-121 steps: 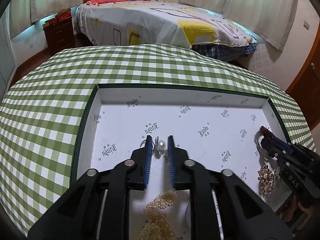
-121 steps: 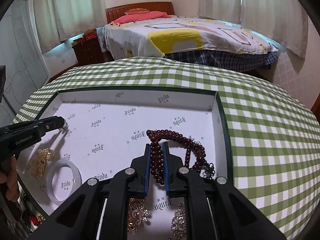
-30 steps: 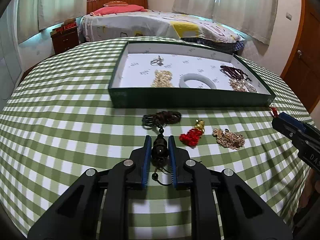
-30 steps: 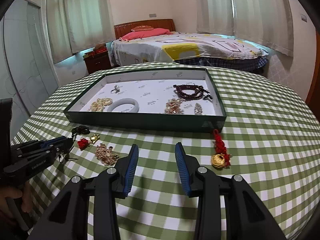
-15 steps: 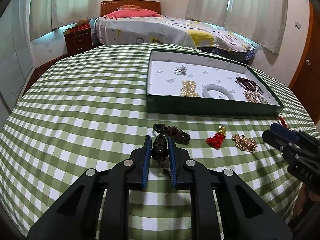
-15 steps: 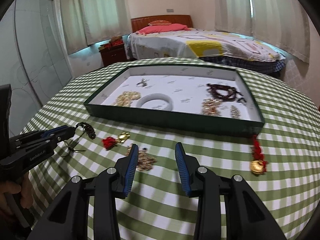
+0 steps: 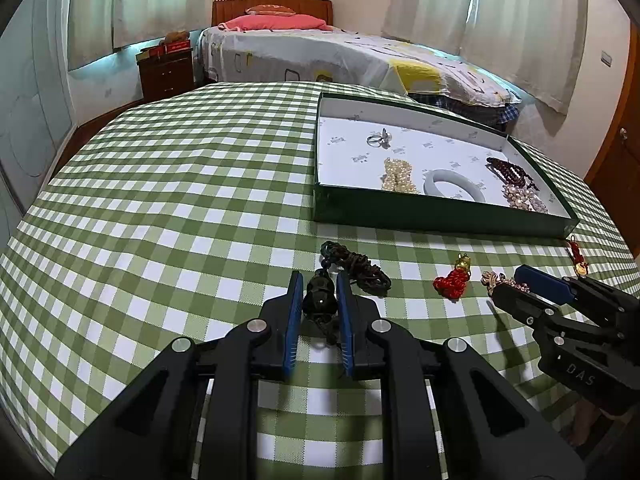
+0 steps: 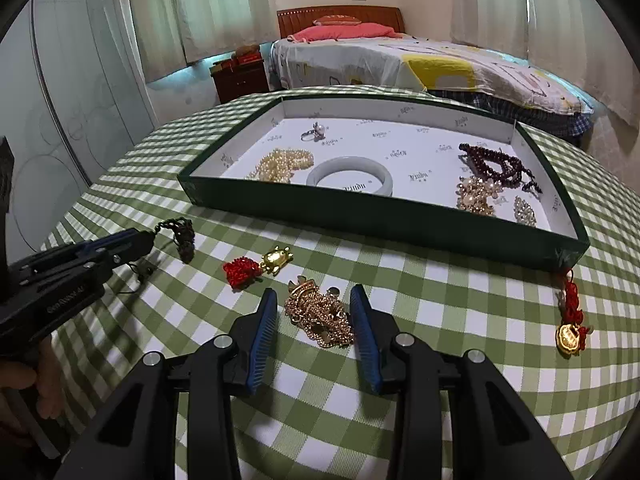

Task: Organize jewelry
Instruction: 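Close the right tool on the gold filigree brooch while the left tool holds the pendant, then release the black pendant in the box with the left tool while the right tool releases the brooch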

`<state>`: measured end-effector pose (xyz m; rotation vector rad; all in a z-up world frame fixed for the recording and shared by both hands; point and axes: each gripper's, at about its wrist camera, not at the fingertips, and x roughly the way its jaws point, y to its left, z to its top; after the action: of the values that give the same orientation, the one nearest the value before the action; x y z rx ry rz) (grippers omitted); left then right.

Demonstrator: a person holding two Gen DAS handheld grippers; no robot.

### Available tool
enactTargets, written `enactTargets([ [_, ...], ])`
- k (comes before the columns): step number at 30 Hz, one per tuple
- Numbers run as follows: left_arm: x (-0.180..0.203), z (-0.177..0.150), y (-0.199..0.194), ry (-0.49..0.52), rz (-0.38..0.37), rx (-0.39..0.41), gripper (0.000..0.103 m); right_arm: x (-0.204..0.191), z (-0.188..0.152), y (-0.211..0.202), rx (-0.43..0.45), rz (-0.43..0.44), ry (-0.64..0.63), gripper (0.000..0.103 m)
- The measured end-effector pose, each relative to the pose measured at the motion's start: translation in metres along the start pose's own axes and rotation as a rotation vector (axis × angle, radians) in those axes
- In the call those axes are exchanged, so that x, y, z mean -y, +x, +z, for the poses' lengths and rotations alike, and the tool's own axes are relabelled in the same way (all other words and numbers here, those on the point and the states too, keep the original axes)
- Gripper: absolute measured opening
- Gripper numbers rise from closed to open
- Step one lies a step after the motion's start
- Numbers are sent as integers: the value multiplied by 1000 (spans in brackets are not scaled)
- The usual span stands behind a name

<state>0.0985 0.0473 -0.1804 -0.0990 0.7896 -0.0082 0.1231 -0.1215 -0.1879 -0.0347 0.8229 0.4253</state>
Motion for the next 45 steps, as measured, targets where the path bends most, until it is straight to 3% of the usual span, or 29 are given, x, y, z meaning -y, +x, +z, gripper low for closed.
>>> enactTargets([
  [1, 0, 0, 0, -1, 0, -1, 17, -1, 0, 0, -2, -7, -9, 38],
  [3, 0, 0, 1, -1, 0, -3, 17, -4, -1, 0, -4, -32, -31, 24],
  [12, 3, -1, 0, 5, -4, 3, 17, 1, -5, -13, 22, -40, -39, 8],
  [21, 9, 1, -4, 12, -10, 14, 17, 13, -8, -31, 67, -60, -10, 7],
  [28, 10, 0, -4, 14, -15, 11, 17, 23, -13, -27, 29, -42, 18, 8],
  [31, 11, 0, -4, 15, -15, 12, 17, 22, -14, -24, 20, -33, 16, 17],
  [33, 11, 0, -4, 16, -15, 11, 17, 19, -14, -23, 14, -31, 8, 29],
  [36, 12, 0, -4, 16, -15, 11, 17, 17, -15, -20, 7, -36, -4, 34],
  [40, 12, 0, -4, 16, -16, 10, 17, 17, -17, -18, -9, -40, -9, 33],
  [42, 12, 0, -4, 15, -16, 11, 17, 15, -18, -19, -12, -51, -22, 19],
  [45, 12, 0, -4, 15, -15, 11, 17, 12, -20, -21, -17, -44, -36, 13],
])
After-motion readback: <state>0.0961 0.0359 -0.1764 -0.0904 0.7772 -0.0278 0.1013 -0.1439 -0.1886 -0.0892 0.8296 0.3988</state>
